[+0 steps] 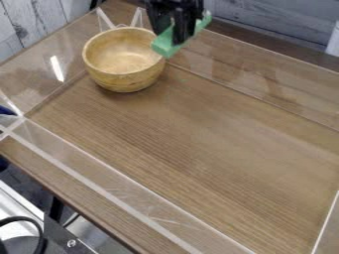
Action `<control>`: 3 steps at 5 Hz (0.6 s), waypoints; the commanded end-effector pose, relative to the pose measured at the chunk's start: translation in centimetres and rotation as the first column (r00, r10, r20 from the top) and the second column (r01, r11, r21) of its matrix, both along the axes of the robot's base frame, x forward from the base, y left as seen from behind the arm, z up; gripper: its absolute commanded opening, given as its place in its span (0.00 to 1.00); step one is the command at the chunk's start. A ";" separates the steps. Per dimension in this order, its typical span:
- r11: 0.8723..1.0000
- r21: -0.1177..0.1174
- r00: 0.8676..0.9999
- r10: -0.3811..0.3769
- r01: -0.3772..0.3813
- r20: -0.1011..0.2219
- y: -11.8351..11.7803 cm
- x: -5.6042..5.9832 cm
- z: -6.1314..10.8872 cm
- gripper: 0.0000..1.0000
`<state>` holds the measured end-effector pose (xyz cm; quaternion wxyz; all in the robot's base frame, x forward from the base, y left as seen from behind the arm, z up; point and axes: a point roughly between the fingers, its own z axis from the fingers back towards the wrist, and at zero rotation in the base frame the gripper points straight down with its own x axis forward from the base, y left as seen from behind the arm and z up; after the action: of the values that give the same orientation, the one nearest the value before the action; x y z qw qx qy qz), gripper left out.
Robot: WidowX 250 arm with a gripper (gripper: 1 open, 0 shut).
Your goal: Put the green block in the brown bowl
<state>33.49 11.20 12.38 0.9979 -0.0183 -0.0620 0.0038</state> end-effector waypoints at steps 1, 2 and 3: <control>0.999 0.030 0.997 0.033 -0.035 0.072 1.3 0.0 1.0 0.00; 0.997 0.035 0.994 0.061 -0.064 0.088 2.6 -0.7 -0.3 0.00; 0.996 0.033 0.991 0.077 -0.081 0.107 3.8 -0.3 -1.2 0.00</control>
<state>32.57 14.46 9.31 0.9954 -0.0098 -0.0867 0.0383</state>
